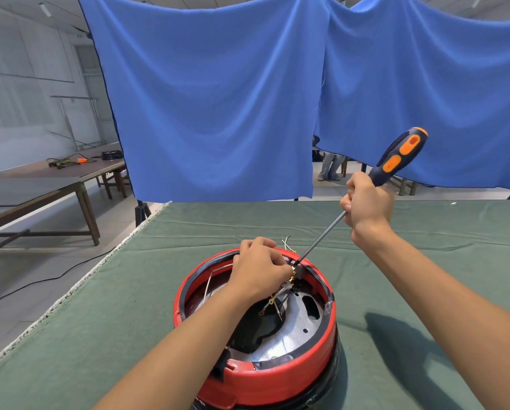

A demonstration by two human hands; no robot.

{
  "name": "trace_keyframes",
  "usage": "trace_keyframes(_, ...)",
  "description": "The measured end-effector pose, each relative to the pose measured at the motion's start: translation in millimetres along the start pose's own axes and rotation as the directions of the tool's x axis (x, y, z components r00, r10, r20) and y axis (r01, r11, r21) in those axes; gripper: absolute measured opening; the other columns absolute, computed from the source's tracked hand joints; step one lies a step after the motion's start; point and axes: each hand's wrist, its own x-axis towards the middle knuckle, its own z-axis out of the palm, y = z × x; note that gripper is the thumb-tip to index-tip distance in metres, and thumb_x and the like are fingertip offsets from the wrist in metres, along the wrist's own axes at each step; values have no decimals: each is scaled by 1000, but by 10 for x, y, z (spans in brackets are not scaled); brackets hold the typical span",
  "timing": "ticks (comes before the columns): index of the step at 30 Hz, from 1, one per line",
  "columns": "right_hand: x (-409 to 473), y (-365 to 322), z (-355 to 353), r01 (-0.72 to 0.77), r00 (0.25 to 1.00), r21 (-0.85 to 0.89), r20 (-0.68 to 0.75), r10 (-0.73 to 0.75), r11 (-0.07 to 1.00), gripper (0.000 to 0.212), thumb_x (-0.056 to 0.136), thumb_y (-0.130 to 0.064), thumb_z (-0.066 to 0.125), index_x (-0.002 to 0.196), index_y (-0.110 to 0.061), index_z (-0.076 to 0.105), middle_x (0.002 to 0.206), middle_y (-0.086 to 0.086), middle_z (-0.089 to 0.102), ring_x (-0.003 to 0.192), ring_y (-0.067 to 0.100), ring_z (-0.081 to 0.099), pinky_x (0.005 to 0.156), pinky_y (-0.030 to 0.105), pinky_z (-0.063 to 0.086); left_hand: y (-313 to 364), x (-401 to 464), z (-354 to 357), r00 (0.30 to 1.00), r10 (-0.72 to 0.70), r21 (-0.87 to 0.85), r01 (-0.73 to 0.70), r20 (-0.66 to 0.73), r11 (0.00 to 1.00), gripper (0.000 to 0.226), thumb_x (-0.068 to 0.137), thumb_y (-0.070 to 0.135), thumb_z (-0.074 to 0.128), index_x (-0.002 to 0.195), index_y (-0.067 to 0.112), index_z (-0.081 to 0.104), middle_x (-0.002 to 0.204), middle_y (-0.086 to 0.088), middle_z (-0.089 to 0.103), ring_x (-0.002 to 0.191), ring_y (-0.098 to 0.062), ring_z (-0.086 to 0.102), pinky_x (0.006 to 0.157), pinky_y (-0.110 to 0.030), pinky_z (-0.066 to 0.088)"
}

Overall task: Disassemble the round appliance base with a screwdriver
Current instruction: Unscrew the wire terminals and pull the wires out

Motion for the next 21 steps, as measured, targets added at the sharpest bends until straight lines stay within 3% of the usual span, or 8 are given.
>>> trace_keyframes(4,64,31,-21,-88,995,-10,-39,87,996,20,79,-14,51,62,-17,39,45,-7,35,32,6,32,35,14,22,3,1,-2,1000,0,-1,0,-4,1000,24,79,22,62,57,31,59,123,11,51,119,-11,30,103,-38,26)
trace_keyframes(12,179,124,-41,-226,969,-10,-103,224,974,14,78,-13,48,68,-16,40,30,-10,35,32,7,28,37,14,18,0,16,-2,1000,-8,-2,8,3,1000,24,79,22,61,57,30,59,122,12,50,118,-10,29,100,-36,25)
trace_keyframes(21,143,294,-46,-300,949,56,-88,304,952,21,77,-10,49,64,-18,35,32,-11,32,29,6,29,38,14,16,-1,0,-8,1000,-2,-11,2,25,1000,22,80,21,61,60,30,59,126,10,48,120,-11,28,104,-39,26)
